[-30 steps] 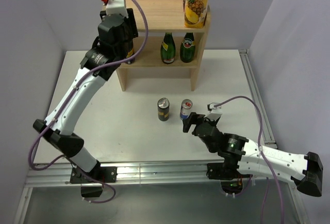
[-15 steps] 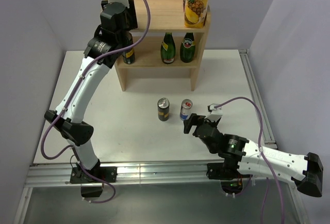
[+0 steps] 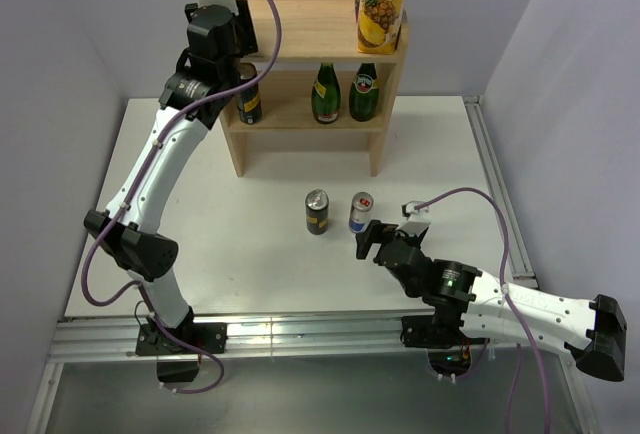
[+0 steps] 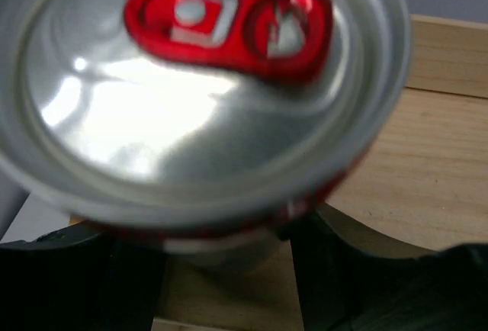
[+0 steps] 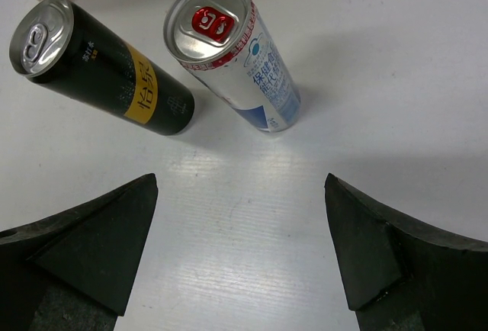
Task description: Place and organize the beverage onto the shelf
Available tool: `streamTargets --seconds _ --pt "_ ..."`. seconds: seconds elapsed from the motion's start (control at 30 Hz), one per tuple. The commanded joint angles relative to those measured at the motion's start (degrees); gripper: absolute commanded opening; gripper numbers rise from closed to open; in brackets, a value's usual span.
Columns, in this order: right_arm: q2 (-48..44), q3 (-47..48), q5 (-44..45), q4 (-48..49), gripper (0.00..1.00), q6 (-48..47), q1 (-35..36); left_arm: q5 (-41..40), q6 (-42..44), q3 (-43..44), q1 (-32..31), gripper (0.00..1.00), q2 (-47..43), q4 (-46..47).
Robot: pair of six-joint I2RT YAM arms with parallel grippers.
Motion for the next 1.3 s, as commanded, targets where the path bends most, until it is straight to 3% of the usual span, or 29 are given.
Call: streamTargets --seconds 0.0,0.17,0.57,0.7,1.27 --pt "0.12 0.40 1.54 0.44 0.97 0.48 0.32 1.48 -0.56 -2.06 0.48 0.66 -1.54 1.45" --pt "0.12 0.40 1.71 0.44 0.97 0.57 0.32 2.10 -0.29 -2.15 0.66 0.88 -1.28 1.01" --pt "-0.14 0.22 1.89 0.44 0.97 0.65 0.32 1.40 -0.91 -4.70 0.75 0.89 -2.85 2.33" --pt "-0.05 0.22 2.06 0.62 0.97 0.57 0.32 1.75 -1.61 -5.31 0.75 0.99 -4.35 0.84" --pt "0.12 0.13 2.50 0.88 0.98 0.57 0.24 2.64 -6.35 -25.34 -2.32 0.99 -26.13 -3.12"
